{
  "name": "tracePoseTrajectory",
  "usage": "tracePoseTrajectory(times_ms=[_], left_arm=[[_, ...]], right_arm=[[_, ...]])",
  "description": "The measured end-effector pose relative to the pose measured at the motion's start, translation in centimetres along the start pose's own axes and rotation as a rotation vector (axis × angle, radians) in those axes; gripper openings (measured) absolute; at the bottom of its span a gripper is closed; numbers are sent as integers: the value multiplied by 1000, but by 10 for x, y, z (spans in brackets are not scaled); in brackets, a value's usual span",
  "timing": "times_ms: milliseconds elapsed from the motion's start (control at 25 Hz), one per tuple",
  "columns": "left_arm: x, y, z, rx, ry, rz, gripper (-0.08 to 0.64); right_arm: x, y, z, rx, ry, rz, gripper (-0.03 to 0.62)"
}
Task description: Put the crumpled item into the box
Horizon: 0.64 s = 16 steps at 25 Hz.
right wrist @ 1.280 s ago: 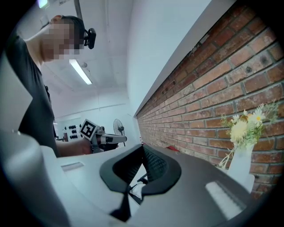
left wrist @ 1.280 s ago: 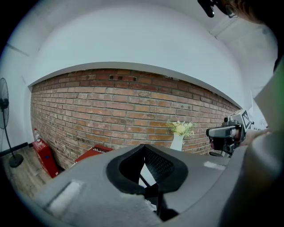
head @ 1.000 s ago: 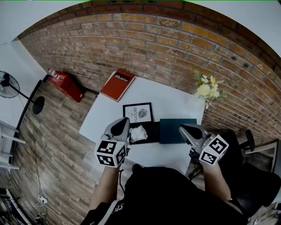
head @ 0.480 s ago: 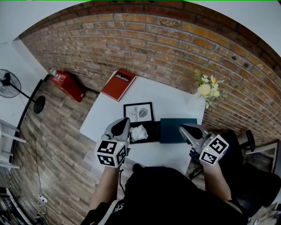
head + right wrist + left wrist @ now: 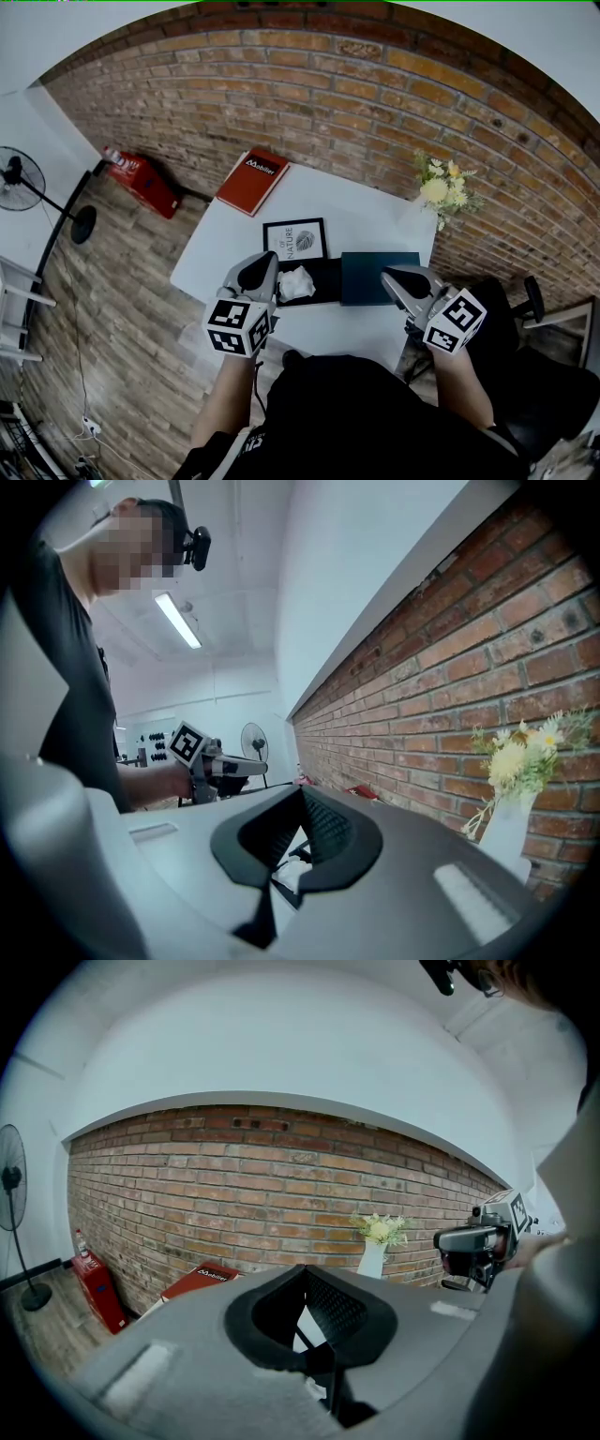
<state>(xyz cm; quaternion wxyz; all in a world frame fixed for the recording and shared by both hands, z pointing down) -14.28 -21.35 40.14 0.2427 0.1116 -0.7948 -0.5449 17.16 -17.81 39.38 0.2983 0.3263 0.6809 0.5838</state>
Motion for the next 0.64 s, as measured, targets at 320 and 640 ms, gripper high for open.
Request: tracePoseTrajectory(times_ms=[320, 640], left_arm=[[1, 0, 2, 1, 0, 3, 5], [0, 2, 4, 4, 1, 8, 5]], right_arm=[[2, 0, -1, 1, 0, -2, -2], [2, 0, 1, -3, 2, -11, -2]])
Point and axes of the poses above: the fingertips, and each gripper's own axes: z backward along the fingers, x to its left, y out of its underside, the point moved 9 cm from there along z, backward along the fingers, and after that the axes turned 8 degrees about z, right-handed, at the moved point
